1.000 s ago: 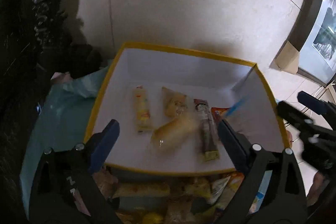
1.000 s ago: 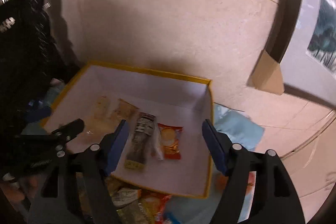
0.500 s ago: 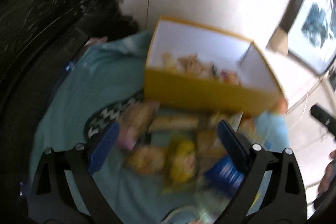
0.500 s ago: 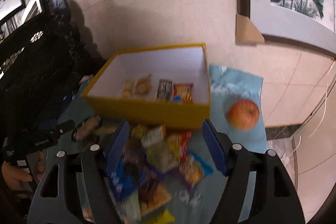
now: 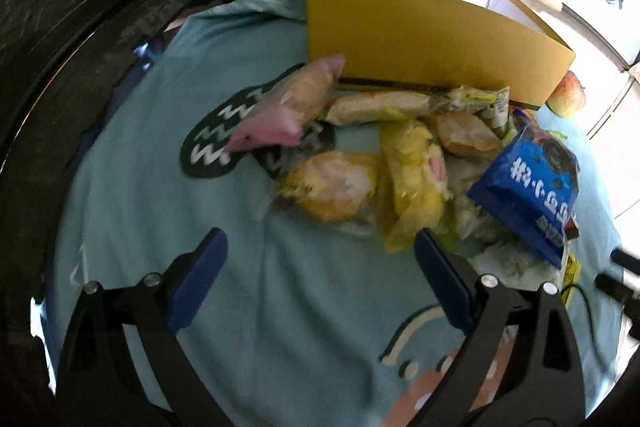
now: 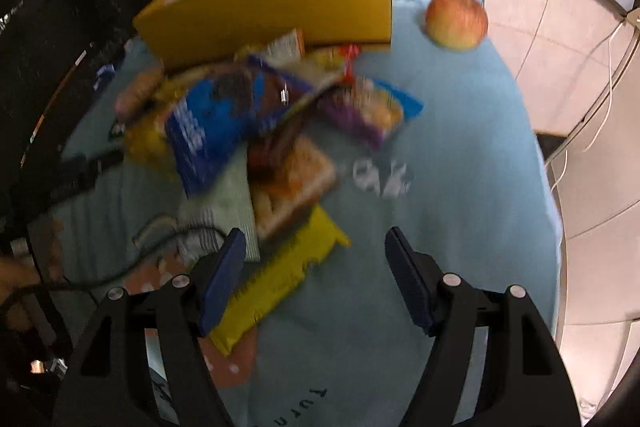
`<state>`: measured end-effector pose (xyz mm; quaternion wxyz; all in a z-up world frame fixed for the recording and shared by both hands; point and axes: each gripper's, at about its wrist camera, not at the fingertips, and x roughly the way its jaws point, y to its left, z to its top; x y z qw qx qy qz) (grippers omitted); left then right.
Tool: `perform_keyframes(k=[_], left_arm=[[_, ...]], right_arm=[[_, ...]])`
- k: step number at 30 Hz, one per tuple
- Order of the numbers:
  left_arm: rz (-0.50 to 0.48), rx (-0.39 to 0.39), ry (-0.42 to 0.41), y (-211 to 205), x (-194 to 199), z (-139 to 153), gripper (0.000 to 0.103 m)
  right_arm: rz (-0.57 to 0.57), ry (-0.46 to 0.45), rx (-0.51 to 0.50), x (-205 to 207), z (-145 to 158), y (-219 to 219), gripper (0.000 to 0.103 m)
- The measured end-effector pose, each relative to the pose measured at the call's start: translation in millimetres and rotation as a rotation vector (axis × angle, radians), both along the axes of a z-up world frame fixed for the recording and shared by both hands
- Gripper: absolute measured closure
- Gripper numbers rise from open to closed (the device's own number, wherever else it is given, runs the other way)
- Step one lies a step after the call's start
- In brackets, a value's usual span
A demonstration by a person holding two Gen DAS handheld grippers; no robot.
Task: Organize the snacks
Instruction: 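Grasp the yellow bread bag with left tool while right tool grasps yellow bar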
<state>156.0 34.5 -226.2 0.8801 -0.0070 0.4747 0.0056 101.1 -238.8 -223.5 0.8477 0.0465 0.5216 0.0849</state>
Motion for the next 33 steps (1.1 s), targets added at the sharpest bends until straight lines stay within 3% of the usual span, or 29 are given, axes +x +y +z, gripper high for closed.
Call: perform_keyframes(k=[8, 12, 13, 18, 20, 21, 22, 30, 33], left_arm=[[-0.144, 0.106, -0.016, -49.1, 32.9, -20.3, 0.007], [-0.173, 0.17, 0.004, -55.9, 41.4, -42.0, 0.003], [-0.184, 0.175, -0.004, -54.9, 40.9, -44.1, 0.005], [-0.264, 0.2, -0.047, -48.5, 33.7, -43.6, 0.032], [-0.274, 0.187, -0.061, -43.2, 32.1, -40.3, 0.045], [-0.274, 0.146, -0.076, -37.5, 30.7, -34.7, 0.051], [-0.281, 0.119, -0.085, -34.9, 29.7, -30.9, 0.067], [-0.263, 0.077, -0.107, -31.8, 15.6, -20.0, 0.072], [-0.246, 0.065, -0.122, -30.3, 15.0, -15.2, 0.067]], right_arm=[[-0.092, 0.064, 0.029, 12.9, -23.1, 0.4, 0.031], [-0.022, 0.029, -0.075, 14.9, -30.6, 25.2, 0.034], [0.023, 0.044, -0.126, 16.2, -33.3, 34.6, 0.069], [0.134, 0.082, -0.18, 13.1, -46.0, 41.0, 0.077], [0.122, 0.085, -0.131, 13.0, -46.9, 30.5, 0.081], [0.115, 0.08, -0.094, 12.7, -45.7, 24.0, 0.081], [0.108, 0.077, -0.083, 12.9, -44.5, 19.1, 0.081], [0.03, 0.029, 0.01, 20.2, -26.6, -16.0, 0.081], [0.03, 0.017, 0.011, 26.1, -21.3, -21.7, 0.081]])
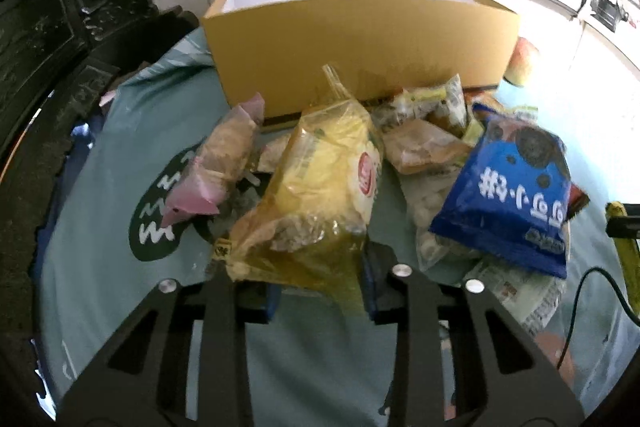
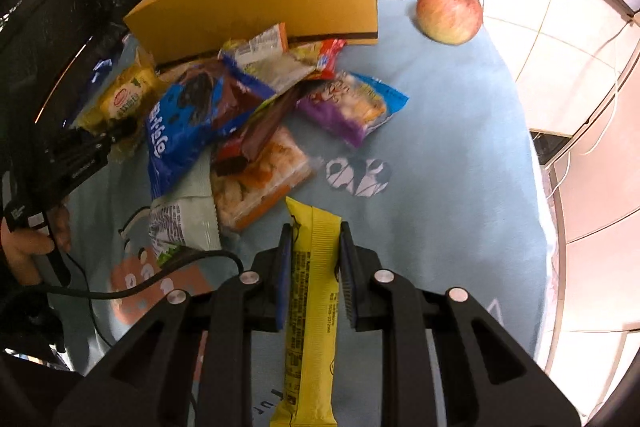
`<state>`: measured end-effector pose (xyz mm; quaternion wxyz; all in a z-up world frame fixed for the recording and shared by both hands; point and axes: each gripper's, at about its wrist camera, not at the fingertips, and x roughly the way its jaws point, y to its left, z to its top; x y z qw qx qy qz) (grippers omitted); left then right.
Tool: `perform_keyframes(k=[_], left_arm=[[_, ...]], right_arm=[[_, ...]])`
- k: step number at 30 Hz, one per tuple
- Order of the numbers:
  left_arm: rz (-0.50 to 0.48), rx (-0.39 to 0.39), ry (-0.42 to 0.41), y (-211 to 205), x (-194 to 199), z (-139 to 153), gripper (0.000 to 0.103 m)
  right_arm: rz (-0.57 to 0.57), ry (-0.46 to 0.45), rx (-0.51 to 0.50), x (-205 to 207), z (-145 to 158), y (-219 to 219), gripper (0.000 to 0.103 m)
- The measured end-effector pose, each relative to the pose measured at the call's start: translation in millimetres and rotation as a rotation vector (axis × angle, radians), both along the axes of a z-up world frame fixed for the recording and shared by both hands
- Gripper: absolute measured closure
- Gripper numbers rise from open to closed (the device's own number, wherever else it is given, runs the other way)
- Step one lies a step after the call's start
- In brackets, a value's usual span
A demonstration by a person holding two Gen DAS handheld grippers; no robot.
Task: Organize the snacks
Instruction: 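Grasp the yellow bread bag with left tool while right tool grasps yellow bar, then carry both snacks into the yellow box and open both tools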
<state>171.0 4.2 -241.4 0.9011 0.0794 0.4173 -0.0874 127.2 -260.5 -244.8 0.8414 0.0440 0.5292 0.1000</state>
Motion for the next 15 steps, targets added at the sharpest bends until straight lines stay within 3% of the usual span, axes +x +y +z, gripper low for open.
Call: perform_keyframes(k=[1, 2, 5, 9, 11, 13, 14, 15], left_arm=[[0.001, 0.008, -0.002, -1.9, 2.7, -0.4, 0.049], [0.004, 0.022, -0.006, -3.5, 4.4, -0.1, 0.039], [-0.007, 0.049, -0.009, -11.0, 15.7, -1.6, 0.036], [0.047, 0.068, 0.077, -8.2, 33.4, -16.7, 0.036], [0.044, 0.081, 0.07, -8.8, 38.0, -18.0, 0.033], [0.019, 0.082, 0.072, -12.2, 43.2, -18.1, 0.036], [-0.007, 0.069, 0.078, -14.0, 44.5, -17.3, 0.061], [-0.03, 0.061, 0.087, -16.2, 44.4, -16.3, 0.066]], right_arm=[[0.0, 0.001, -0.001, -0.5, 2.0, -1.4, 0.081], [0.0, 0.003, -0.003, -1.4, 2.7, -1.8, 0.081], [0.008, -0.004, -0.004, -5.3, 6.4, 2.2, 0.081], [0.016, -0.012, -0.001, -18.6, 23.3, 4.6, 0.081], [0.009, -0.006, 0.003, -16.5, 23.5, 2.9, 0.081], [0.008, -0.008, -0.002, -18.3, 25.4, -0.1, 0.081], [0.009, -0.01, -0.004, -19.2, 25.7, 0.0, 0.081], [0.01, -0.012, -0.007, -20.6, 26.0, -0.4, 0.081]])
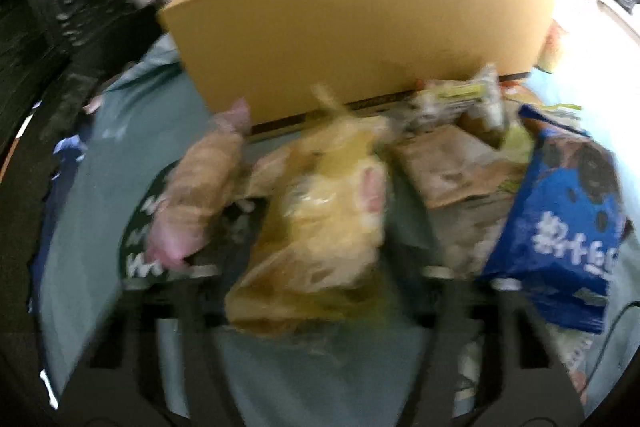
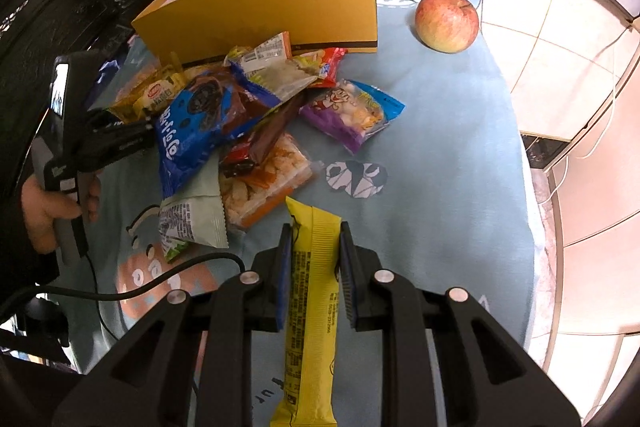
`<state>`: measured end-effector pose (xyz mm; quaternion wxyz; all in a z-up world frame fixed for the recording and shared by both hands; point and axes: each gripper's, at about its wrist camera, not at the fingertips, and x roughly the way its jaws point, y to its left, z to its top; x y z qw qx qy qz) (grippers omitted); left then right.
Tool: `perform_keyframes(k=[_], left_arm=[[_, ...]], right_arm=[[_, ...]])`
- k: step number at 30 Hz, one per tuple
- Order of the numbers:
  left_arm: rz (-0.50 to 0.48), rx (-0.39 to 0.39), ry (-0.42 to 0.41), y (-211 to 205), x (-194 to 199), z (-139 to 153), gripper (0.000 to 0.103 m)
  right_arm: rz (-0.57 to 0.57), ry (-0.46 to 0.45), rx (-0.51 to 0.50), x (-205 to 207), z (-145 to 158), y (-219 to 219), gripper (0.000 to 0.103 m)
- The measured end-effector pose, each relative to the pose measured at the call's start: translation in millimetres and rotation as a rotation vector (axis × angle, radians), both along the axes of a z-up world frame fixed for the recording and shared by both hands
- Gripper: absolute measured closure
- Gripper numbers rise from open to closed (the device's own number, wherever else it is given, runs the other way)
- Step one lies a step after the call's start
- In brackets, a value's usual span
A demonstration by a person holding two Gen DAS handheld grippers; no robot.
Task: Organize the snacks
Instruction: 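Carry both snacks into the yellow box and open both tools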
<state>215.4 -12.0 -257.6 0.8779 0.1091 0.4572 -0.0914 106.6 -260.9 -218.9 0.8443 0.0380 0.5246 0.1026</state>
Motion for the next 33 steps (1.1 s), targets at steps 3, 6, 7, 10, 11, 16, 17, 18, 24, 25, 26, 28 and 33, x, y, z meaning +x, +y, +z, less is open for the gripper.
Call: perform_keyframes(k=[3, 6, 7, 10, 11, 16, 17, 18, 24, 25, 26, 28, 33], left_arm=[[-0.007, -0.058, -0.047, 2.5, -10.1, 14.3, 0.068], [0.012, -0.148, -0.107, 11.2, -24.0, 35.4, 0.069], [0.017, -0.173, -0.12, 14.2, -29.5, 42.7, 0.069], [0.027, -0.215, -0.159, 20.3, -43.4, 62.9, 0.069], [0.034, -0.222, -0.175, 20.5, -48.3, 69.9, 0.069], [0.056, -0.278, -0.267, 19.6, -60.8, 119.9, 0.069], [0.055, -0.285, -0.284, 18.9, -61.9, 130.1, 0.069], [0.052, -0.294, -0.307, 17.9, -63.5, 143.7, 0.069], [0.021, -0.289, -0.414, 2.7, -65.9, 210.7, 0.069], [0.018, -0.286, -0.422, 1.3, -63.3, 217.7, 0.069], [0.017, -0.286, -0.425, 0.3, -59.2, 222.5, 0.069], [0.024, -0.283, -0.427, -4.5, -50.9, 232.6, 0.069], [0.052, -0.269, -0.393, -12.4, -19.4, 229.5, 0.069]], right_arm=[[-0.003, -0.01, 0.002, -1.1, 3.7, -2.4, 0.081], [-0.008, -0.032, 0.011, -1.3, 12.0, -4.7, 0.081], [-0.009, -0.04, 0.015, -1.1, 14.9, -5.4, 0.081], [-0.018, -0.089, 0.041, 1.2, 34.1, -9.3, 0.081], [-0.018, -0.113, 0.05, 2.4, 43.6, -10.3, 0.081], [-0.001, -0.277, 0.074, 9.3, 107.1, -16.2, 0.082], [0.006, -0.313, 0.076, 11.5, 122.4, -17.4, 0.082], [0.012, -0.346, 0.075, 14.0, 136.9, -18.4, 0.082], [0.054, -0.472, 0.059, 32.1, 193.4, -16.8, 0.082], [0.061, -0.495, 0.058, 36.6, 202.9, -15.4, 0.082], [0.068, -0.512, 0.052, 40.5, 208.7, -13.5, 0.082], [0.082, -0.54, 0.049, 52.6, 219.0, -8.5, 0.082], [0.071, -0.565, 0.048, 97.3, 225.1, 2.6, 0.082]])
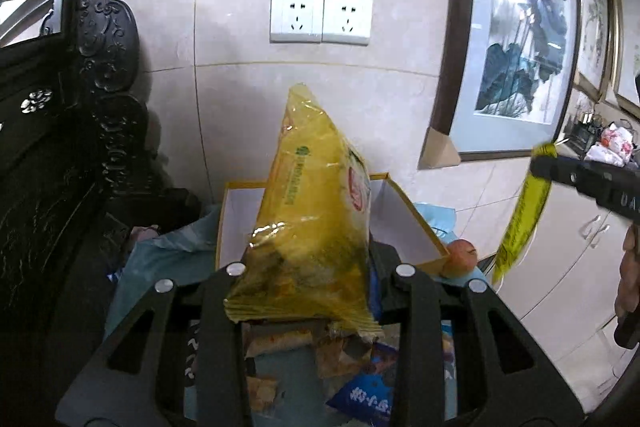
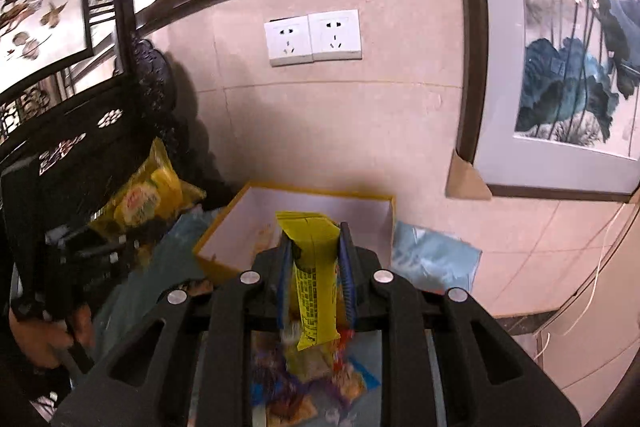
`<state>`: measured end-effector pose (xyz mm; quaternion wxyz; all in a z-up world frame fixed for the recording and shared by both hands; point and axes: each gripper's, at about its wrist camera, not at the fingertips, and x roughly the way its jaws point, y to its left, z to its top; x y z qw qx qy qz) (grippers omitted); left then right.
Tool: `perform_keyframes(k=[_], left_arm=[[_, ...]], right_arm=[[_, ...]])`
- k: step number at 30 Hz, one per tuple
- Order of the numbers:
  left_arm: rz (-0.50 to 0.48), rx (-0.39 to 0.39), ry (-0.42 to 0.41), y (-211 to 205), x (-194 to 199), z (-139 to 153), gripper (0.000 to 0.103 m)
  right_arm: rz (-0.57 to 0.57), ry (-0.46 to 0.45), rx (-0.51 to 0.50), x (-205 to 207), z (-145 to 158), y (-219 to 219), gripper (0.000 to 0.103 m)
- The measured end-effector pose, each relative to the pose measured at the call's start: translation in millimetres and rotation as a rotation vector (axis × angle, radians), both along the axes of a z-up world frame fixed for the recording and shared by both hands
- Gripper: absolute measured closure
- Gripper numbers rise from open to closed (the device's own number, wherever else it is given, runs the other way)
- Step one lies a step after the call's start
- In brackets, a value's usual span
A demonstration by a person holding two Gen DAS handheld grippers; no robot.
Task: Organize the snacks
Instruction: 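Carry both snacks into the yellow box and open both tools, then grasp the round bun bag with left tool while right tool grasps white candy bag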
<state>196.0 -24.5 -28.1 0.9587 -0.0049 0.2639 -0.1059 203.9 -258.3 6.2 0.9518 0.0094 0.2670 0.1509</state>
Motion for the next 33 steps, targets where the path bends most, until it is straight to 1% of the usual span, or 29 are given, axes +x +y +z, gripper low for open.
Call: perform_keyframes(k=[6, 12, 13, 14, 15, 16, 17, 18, 21, 22, 26, 30, 32, 33], left_arm=[[0.055, -0.019, 0.027, -1.3, 44.8, -17.1, 0.069], [0.065, -0.021, 0.03, -8.2, 86.2, -26.5, 0.069], [0.075, -0.019, 0.037, -9.5, 95.4, -30.9, 0.068], [0.083, -0.016, 0.048, -11.4, 103.2, -36.0, 0.058], [0.086, -0.015, 0.104, -13.4, 118.6, -51.1, 0.042], [0.096, -0.006, 0.176, -14.4, 130.4, -65.5, 0.014], [0.107, 0.013, 0.234, -14.5, 139.0, -80.1, 0.014], [0.105, 0.038, 0.265, -13.3, 142.0, -92.1, 0.014], [0.097, 0.056, 0.232, -1.0, 124.8, -101.1, 0.014], [0.099, 0.044, 0.222, 6.5, 114.3, -101.6, 0.014], [0.142, 0.01, 0.206, 35.6, 70.0, -102.8, 0.013], [0.223, 0.004, 0.259, 61.2, 17.5, -123.9, 0.012], [0.239, 0.013, 0.316, 70.0, -4.7, -142.4, 0.012], [0.247, 0.033, 0.355, 73.6, -15.6, -154.1, 0.012]], right_arm=[[-0.044, -0.025, 0.015, 54.0, -8.5, 14.9, 0.082], [-0.064, -0.018, 0.004, 99.9, -30.1, 24.7, 0.082], [-0.062, -0.019, -0.008, 109.3, -36.0, 27.1, 0.078], [-0.058, -0.01, -0.026, 116.7, -42.4, 30.4, 0.073], [-0.043, 0.029, -0.056, 127.8, -52.1, 35.2, 0.048], [-0.048, 0.087, -0.129, 139.3, -65.7, 42.5, 0.039], [-0.055, 0.107, -0.19, 143.8, -75.5, 47.3, 0.039], [-0.046, 0.116, -0.214, 144.1, -81.4, 49.1, 0.039], [-0.037, 0.111, -0.161, 131.1, -86.0, 36.2, 0.039], [-0.039, 0.122, -0.126, 121.4, -87.7, 26.3, 0.039], [-0.042, 0.177, -0.071, 86.3, -102.5, 0.6, 0.038], [-0.069, 0.261, -0.092, 41.2, -135.9, -15.5, 0.037], [-0.089, 0.319, -0.122, 17.6, -162.8, -21.8, 0.037], [-0.095, 0.336, -0.135, 8.7, -171.8, -22.5, 0.037]])
